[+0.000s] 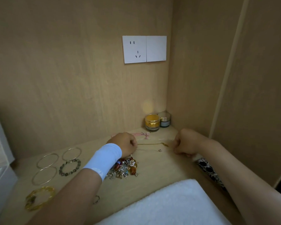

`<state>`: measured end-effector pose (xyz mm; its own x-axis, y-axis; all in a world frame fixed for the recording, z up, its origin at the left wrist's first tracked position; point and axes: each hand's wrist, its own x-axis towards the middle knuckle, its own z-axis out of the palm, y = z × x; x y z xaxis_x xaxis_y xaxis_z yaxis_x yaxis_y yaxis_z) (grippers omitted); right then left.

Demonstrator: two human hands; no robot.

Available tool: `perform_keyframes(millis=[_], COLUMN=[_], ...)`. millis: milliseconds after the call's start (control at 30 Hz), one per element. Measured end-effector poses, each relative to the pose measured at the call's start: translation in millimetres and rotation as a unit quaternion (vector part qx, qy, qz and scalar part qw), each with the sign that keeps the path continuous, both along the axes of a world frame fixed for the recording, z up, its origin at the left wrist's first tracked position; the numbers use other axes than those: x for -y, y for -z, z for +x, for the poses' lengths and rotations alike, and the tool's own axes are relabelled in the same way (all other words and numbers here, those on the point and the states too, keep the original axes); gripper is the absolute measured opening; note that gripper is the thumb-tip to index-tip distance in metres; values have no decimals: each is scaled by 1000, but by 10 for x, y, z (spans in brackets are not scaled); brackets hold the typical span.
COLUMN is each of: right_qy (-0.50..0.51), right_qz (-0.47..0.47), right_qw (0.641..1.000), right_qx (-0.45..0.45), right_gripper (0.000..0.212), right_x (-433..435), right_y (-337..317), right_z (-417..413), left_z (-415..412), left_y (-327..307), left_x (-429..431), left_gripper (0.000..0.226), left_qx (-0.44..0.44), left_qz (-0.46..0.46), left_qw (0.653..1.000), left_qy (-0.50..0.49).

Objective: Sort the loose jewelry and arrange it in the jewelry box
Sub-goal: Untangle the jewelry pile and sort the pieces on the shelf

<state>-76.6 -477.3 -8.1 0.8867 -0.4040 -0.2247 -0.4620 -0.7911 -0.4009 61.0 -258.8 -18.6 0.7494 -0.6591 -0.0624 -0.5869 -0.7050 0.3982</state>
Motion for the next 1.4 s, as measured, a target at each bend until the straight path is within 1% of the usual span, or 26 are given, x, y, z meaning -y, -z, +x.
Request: perform_keyframes(millis=[100,200,267,333,400,467,533,633,767,800,867,900,933,967,1033,1133,1267,1400], right_qy=[-30,-50,-67,-94,-128,-151,-162,-180,-210,-218,-226,-225,-219,-209,-188,-167,-164,-168], right_qz=[-71,-124,-139,-110,-51,-28,-43,-95,-83,-71,-14,16,27,19,-25,-108,-117,-111], right_qw=[997,991,987,986,985,985,984,979,974,973,973,973,974,977,982,977,977,976], right_qx=[-3,20,42,77,100,83,61,14,-9,-16,-43,-54,-56,-47,0,77,71,80], right_gripper=[11,16,19,18,15,12,16,24,23,22,24,25,27,28,28,19,16,8], right_x=[-83,-205,-320,-527,-795,-1044,-1199,-1322,-1423,-1437,-1463,-1483,-1492,-1494,-1501,-1537,-1593,-1602], right_y=[-75,-145,-207,-266,-296,-279,-182,-70,-63,-74,-111,-145,-169,-188,-191,-129,36,71], right_z=[33,146,221,330,443,521,619,674,670,665,656,652,671,710,831,1024,1220,1294], left_z=[33,86,103,116,125,125,137,120,135,144,173,188,206,230,276,323,351,361], left_y=[-42,-149,-202,-206,-151,-68,14,51,33,20,-11,-25,-38,-42,-34,3,53,105], left_x=[-88,-272,-409,-572,-725,-820,-910,-1017,-1117,-1138,-1178,-1196,-1204,-1206,-1208,-1191,-1183,-1168], left_gripper=[14,17,20,20,16,11,18,25,31,32,30,26,21,16,11,14,17,18], left_qx=[8,11,17,24,24,28,37,26,9,2,-23,-39,-48,-49,-40,-7,-3,1], left_qz=[8,-35,-59,-63,-56,-34,-8,4,10,15,21,18,7,-11,-60,-102,-126,-138], left_qw=[1000,999,998,998,998,999,999,1000,999,999,999,999,998,998,997,995,992,990], left_qy=[14,13,1,-5,-8,-7,-1,13,31,35,35,32,30,26,12,-13,-28,-34])
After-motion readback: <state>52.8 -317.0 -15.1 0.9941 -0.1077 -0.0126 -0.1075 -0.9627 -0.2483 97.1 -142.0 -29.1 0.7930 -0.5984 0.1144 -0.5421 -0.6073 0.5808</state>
